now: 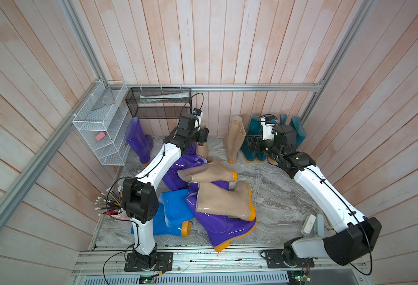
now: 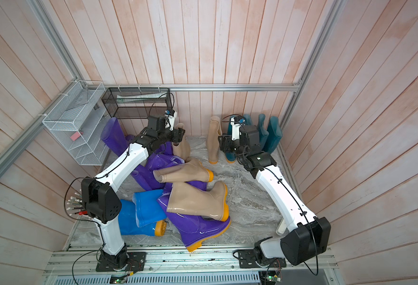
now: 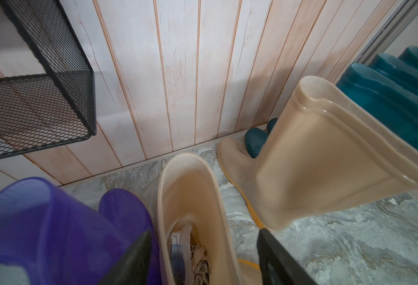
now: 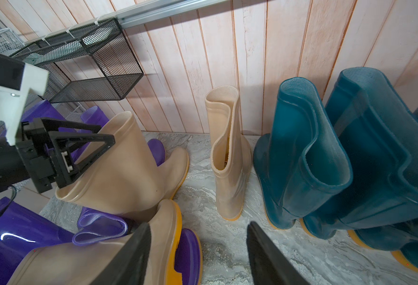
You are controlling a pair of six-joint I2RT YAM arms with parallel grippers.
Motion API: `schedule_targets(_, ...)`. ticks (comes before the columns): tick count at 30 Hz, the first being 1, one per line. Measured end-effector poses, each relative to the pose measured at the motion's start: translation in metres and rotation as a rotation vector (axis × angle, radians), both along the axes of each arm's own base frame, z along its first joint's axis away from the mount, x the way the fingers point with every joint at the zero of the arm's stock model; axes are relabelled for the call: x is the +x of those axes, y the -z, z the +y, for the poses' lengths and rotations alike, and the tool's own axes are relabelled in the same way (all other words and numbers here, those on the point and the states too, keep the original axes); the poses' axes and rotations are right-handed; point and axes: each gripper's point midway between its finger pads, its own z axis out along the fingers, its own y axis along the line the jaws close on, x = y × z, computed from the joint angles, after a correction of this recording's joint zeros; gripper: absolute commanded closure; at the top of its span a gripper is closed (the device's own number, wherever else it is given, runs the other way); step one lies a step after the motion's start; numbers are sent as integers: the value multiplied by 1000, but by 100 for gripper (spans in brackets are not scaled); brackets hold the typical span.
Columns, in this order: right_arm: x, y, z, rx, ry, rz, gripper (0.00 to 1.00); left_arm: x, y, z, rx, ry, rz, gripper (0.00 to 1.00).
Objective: Match and arrange rain boots in pairs
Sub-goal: Adjust the rain boot at the center of the board.
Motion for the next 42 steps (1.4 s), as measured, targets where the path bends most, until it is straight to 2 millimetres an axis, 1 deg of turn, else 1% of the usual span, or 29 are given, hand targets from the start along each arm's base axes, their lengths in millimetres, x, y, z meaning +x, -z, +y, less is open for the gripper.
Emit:
schedule_targets(2, 0, 0, 0, 0, 0, 0, 36, -1, 2, -3, -5, 17, 8, 40)
schedule_targets(4, 0, 0, 0, 0, 0, 0, 36, -3, 2, -7, -11, 40, 10, 49)
schedule_targets(5, 0, 0, 0, 0, 0, 0, 37, -4, 2, -8, -18, 46, 14, 52)
schedule_targets(7, 0, 0, 0, 0, -1, 0, 37, -6, 3, -10, -22, 61, 21, 62)
schedule_targets(9, 0, 0, 1, 1, -3, 0, 37, -7, 3, -12, -29, 73, 28, 69)
schedule_targets(12, 0, 0, 1, 1, -4, 0, 36, -10, 4, -15, -29, 88, 34, 75)
schedule_targets(14, 0, 0, 0, 1, -3, 0, 36, -11, 5, -16, -22, 93, 37, 84)
schedule_targets(15, 0, 0, 1, 1, -4, 0, 37, -12, 6, -17, -16, 98, 39, 90)
schedule_targets(17, 0, 0, 1, 2, -4, 0, 36, -14, 7, -19, -12, 103, 41, 100)
schedule_targets(24, -1, -2, 2, 8, -14, -3, 37, -24, 7, -36, -5, 143, 45, 100)
schedule_targets(30, -3, -7, 3, 29, -16, -15, 37, -33, 4, -49, -55, 175, 68, 100)
schedule_targets(35, -3, -9, 4, 38, -21, -22, 36, -30, -3, -51, -122, 143, 72, 100)
schedule_targets(42, -5, 2, 6, 33, -32, 1, 36, -18, -21, -50, -228, 74, 37, 100)
